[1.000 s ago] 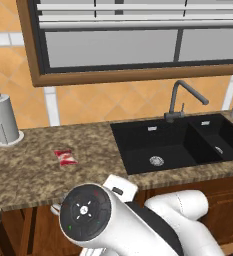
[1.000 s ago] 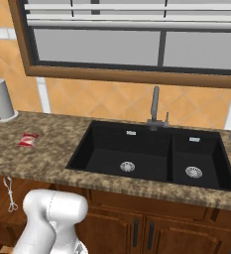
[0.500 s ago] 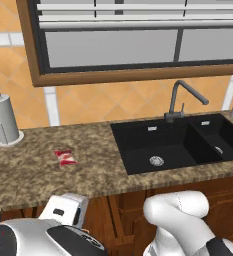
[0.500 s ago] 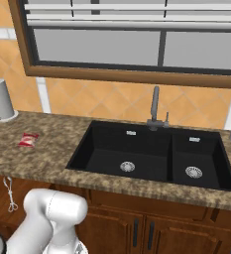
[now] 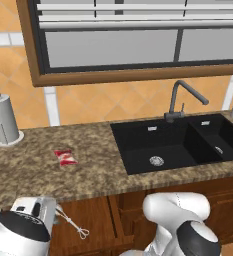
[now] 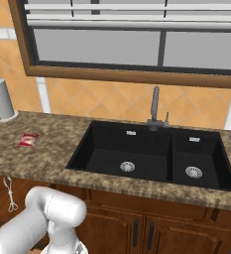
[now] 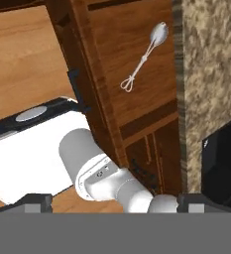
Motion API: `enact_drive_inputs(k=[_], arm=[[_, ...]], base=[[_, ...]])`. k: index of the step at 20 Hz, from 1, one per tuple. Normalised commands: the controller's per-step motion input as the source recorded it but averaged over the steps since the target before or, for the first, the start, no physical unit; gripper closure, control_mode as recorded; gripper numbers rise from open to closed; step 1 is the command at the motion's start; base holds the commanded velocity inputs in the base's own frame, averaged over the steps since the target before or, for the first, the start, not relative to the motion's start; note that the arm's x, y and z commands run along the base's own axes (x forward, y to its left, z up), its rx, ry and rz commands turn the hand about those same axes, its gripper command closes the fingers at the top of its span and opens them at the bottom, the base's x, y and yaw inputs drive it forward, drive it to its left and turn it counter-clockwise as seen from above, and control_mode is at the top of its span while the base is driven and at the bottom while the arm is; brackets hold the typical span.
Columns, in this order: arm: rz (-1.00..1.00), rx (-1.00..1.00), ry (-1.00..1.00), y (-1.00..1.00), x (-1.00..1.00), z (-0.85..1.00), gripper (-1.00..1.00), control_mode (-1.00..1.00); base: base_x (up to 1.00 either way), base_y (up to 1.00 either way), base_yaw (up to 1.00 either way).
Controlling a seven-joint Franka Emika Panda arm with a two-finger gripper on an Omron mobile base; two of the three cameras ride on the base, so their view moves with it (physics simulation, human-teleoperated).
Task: Pick the tongs from the drawer and place it on the counter.
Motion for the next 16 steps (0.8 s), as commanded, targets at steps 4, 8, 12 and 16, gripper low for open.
enact_drive_inputs(k=[4,8,12,16], arm=[[0.16,0.00,0.29,-0.77,0.95,-1.00,-1.00,-1.00],[0.16,-0.05,0.35,-0.25,0.47,-1.00,-1.00,-1.00],[0.28,-0.21,0.29,0.08,0.02,-0.71,-1.00,-1.00],[0.24,-0.13,0.22,0.00,0.06,-0.45,-1.00,-1.00]], base=[[0.00,0.00,0.00],[0.00,0.00,0.00],[0.00,0.00,0.00],[0.00,0.00,0.00]])
